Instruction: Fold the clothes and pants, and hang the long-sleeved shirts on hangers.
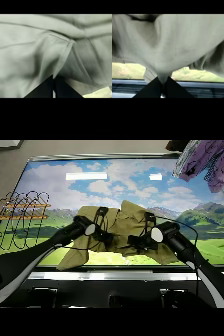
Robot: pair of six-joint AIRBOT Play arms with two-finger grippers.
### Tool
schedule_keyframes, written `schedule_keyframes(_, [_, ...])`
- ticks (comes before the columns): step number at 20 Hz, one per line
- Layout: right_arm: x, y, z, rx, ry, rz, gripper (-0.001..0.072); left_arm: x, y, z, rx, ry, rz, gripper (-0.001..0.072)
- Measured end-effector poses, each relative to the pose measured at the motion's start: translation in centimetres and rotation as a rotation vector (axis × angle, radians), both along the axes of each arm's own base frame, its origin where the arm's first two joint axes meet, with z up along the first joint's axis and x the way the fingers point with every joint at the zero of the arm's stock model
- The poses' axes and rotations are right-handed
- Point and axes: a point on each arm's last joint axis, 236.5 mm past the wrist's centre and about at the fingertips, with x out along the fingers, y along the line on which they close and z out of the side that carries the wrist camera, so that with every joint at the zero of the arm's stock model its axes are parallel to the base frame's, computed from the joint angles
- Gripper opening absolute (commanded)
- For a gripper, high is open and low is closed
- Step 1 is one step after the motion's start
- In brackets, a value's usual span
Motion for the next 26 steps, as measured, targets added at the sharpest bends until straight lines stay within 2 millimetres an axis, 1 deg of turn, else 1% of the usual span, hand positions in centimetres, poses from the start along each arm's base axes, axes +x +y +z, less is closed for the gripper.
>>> schedule_keyframes(2, [1.6, 0.0, 2.4, -0.008, -0.057, -0.008, 0.0027, 1.4, 1.6, 3.3, -0.004, -0.054, 0.024, 0.0013])
schedule_keyframes(4, [3.5, 0.1, 5.7, -0.003, -0.128, -0.021, 0.0026, 2.2, 3.6, 7.1, -0.002, -0.116, 0.043, 0.0013])
schedule_keyframes(6, [4.9, 0.4, 9.5, 0.017, -0.193, -0.035, 0.0027, 2.1, 5.4, 11.0, -0.012, -0.172, 0.071, 0.0013])
schedule_keyframes(8, [5.5, 0.5, 13.2, 0.034, -0.241, -0.043, 0.0027, 1.3, 7.0, 15.1, -0.048, -0.227, 0.119, 0.0013])
schedule_keyframes(11, [5.3, 0.2, 18.4, 0.057, -0.287, -0.050, 0.0027, -0.4, 8.9, 20.4, -0.123, -0.305, 0.182, 0.0013])
schedule_keyframes(13, [4.4, -0.1, 21.3, 0.072, -0.302, -0.049, 0.0027, -1.8, 10.1, 23.0, -0.164, -0.339, 0.215, 0.0013])
schedule_keyframes(15, [2.7, -0.4, 23.3, 0.092, -0.290, -0.044, 0.0027, -3.4, 11.3, 24.6, -0.185, -0.347, 0.237, 0.0013])
schedule_keyframes(16, [1.7, -0.6, 24.0, 0.102, -0.279, -0.040, 0.0027, -4.2, 11.7, 25.0, -0.190, -0.341, 0.247, 0.0013])
schedule_keyframes(18, [0.2, -1.2, 24.6, 0.097, -0.257, -0.038, 0.0027, -5.2, 11.9, 25.3, -0.197, -0.328, 0.253, 0.0013])
schedule_keyframes(19, [-0.1, -1.5, 24.5, 0.087, -0.248, -0.038, 0.0027, -5.6, 11.9, 25.0, -0.192, -0.314, 0.253, 0.0013])
schedule_keyframes(21, [-0.1, -2.1, 23.3, 0.049, -0.234, -0.043, 0.0027, -5.7, 11.7, 23.6, -0.178, -0.281, 0.266, 0.0013])
schedule_keyframes(23, [0.7, -2.3, 20.9, 0.015, -0.215, -0.052, 0.0027, -5.2, 11.3, 21.4, -0.147, -0.243, 0.282, 0.0014])
schedule_keyframes(26, [2.4, -1.9, 15.4, -0.025, -0.174, -0.068, 0.0027, -3.4, 10.1, 17.8, -0.113, -0.203, 0.311, 0.0014])
